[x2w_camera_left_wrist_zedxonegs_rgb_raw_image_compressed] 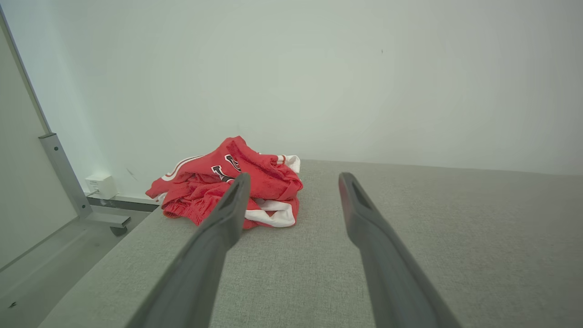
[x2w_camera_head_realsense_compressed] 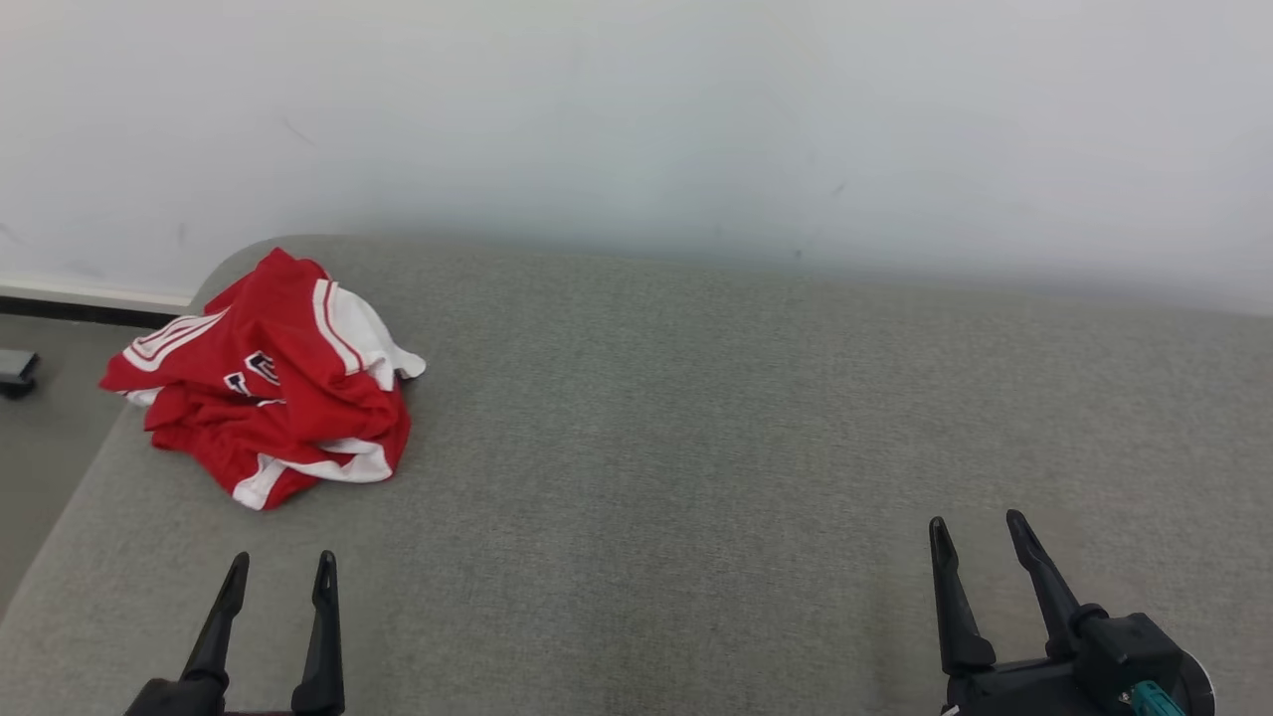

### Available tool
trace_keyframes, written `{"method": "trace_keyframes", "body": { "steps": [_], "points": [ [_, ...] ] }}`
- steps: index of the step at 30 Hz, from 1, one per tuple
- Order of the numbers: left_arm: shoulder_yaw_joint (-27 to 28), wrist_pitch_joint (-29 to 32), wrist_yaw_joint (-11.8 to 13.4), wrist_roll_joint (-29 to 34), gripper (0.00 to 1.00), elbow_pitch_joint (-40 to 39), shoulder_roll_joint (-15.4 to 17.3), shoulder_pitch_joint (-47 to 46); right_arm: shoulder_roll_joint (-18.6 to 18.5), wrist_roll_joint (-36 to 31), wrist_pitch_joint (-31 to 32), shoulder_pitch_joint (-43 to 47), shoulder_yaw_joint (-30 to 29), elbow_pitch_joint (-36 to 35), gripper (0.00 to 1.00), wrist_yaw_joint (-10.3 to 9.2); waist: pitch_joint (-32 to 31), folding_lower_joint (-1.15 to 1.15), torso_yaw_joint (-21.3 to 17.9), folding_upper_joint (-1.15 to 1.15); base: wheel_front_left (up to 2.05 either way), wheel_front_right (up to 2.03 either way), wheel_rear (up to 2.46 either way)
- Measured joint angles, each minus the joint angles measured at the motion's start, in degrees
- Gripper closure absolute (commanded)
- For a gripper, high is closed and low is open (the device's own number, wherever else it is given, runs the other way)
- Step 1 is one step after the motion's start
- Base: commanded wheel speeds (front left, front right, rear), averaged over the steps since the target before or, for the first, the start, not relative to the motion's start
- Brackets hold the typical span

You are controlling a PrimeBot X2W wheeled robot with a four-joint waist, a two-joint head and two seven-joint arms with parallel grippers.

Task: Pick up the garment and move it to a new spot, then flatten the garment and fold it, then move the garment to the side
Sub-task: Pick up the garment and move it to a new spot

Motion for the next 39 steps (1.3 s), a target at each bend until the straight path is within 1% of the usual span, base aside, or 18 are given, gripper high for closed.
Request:
{"method": "trace_keyframes", "body": {
  "steps": [14,24,29,39],
  "points": [
    [1.20,0.01,0.54,0.08,0.00,0.69,0.21,0.83,0.01,0.35,-0.01,0.19,0.64,0.26,0.00,0.04,0.11,0.00,11.17,0.00,0.00,0.00,0.00],
    [1.92,0.01,0.87,0.05,0.00,1.05,0.27,1.02,0.00,0.45,-0.01,0.19,1.02,0.77,0.00,0.04,-0.05,0.00,17.61,0.00,0.00,0.00,0.00],
    [2.85,0.01,1.11,-0.11,0.00,0.71,0.27,2.02,0.02,0.43,-0.01,-0.38,1.91,1.14,0.00,0.04,0.15,0.00,19.14,0.00,0.00,0.00,0.00],
    [3.25,0.01,1.49,-0.10,0.00,0.89,0.03,1.96,0.02,-0.04,-0.01,-1.00,1.93,1.53,0.00,0.05,0.58,0.00,19.07,0.00,0.00,0.00,0.00]
  ]
}}
